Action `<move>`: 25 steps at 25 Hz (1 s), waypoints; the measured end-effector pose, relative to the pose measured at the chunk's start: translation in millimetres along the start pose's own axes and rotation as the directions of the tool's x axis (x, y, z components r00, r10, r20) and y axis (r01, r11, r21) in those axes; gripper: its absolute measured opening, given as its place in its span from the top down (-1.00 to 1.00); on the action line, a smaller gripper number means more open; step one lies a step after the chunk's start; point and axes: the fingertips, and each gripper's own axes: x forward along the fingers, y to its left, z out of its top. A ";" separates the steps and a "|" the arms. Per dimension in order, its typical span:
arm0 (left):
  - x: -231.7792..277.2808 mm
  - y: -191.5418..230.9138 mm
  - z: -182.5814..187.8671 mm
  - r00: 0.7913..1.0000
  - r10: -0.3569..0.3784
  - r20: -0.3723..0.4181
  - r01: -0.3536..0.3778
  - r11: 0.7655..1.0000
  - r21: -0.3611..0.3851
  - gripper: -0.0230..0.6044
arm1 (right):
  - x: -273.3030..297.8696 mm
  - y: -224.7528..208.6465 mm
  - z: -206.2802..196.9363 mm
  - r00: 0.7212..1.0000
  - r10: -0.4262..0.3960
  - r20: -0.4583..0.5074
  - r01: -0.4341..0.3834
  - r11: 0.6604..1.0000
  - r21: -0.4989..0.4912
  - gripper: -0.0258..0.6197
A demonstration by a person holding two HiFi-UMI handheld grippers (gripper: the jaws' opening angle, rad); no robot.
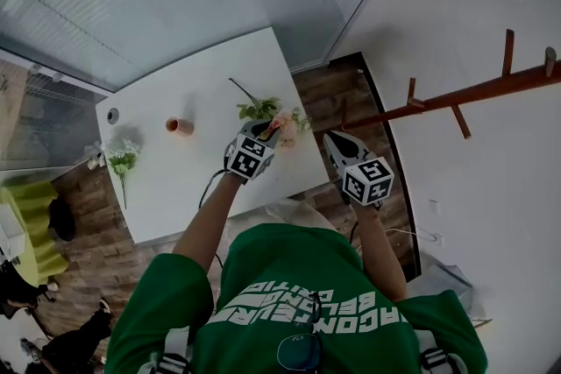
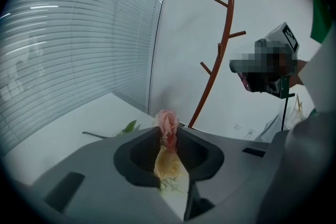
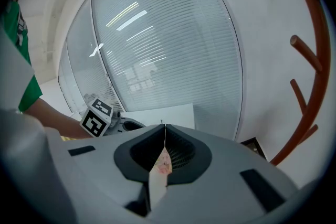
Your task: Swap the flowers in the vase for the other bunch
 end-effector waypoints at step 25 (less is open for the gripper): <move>-66.5 11.8 35.5 0.982 0.139 0.126 -0.131 0.989 -0.073 0.40 | 17.6 24.3 21.8 0.993 0.114 0.031 -0.113 0.993 -0.041 0.88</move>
